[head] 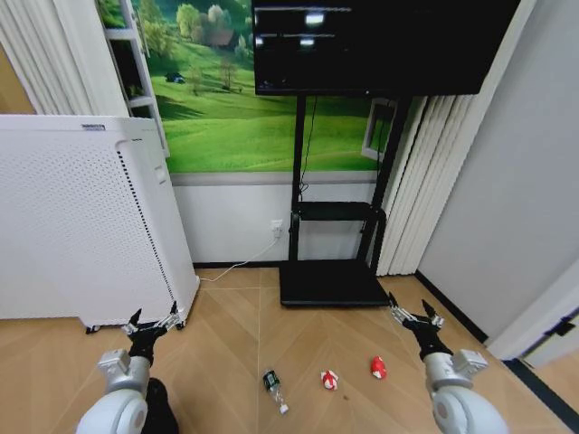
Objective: Pick up the trash bin and place the garbage on the floor into it.
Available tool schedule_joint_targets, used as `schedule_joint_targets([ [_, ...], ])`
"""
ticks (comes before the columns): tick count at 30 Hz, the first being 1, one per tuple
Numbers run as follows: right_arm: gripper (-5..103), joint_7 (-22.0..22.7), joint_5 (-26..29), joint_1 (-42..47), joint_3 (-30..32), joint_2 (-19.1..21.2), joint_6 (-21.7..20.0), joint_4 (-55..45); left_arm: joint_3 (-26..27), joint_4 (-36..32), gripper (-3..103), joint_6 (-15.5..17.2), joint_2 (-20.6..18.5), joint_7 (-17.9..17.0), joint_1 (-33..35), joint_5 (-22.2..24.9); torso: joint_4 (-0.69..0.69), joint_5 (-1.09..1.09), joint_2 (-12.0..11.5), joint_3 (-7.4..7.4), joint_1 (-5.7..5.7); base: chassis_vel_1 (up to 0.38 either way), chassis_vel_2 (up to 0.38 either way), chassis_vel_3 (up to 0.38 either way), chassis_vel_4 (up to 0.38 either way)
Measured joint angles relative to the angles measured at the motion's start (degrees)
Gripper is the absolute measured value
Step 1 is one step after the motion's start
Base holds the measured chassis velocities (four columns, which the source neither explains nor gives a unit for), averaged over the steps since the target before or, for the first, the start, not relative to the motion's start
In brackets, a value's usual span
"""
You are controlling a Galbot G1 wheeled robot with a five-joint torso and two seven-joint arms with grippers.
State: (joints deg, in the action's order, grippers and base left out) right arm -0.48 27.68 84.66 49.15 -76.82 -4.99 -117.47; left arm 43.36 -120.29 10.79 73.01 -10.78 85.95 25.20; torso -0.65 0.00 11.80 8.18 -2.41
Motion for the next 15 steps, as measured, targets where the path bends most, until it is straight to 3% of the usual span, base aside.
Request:
schedule_joint_targets([
  [7,100,-0.12,-0.01,0.19,0.05,-0.03,0.05,-0.12,0.02,0.08,100,-0.20,0.06,0.11,0.16,-0.10,0.00,0.00,-2.57,-1.97,0.61,0.000,0.000,0.000,0.000],
  [15,100,-0.18,-0.03,0.20,-0.02,-0.06,0.11,-0.11,0.01,0.38,100,-0.34,0.02,-0.05,0.16,-0.18,0.00,0.00,-4.19,-3.24,0.95,0.000,0.000,0.000,0.000],
])
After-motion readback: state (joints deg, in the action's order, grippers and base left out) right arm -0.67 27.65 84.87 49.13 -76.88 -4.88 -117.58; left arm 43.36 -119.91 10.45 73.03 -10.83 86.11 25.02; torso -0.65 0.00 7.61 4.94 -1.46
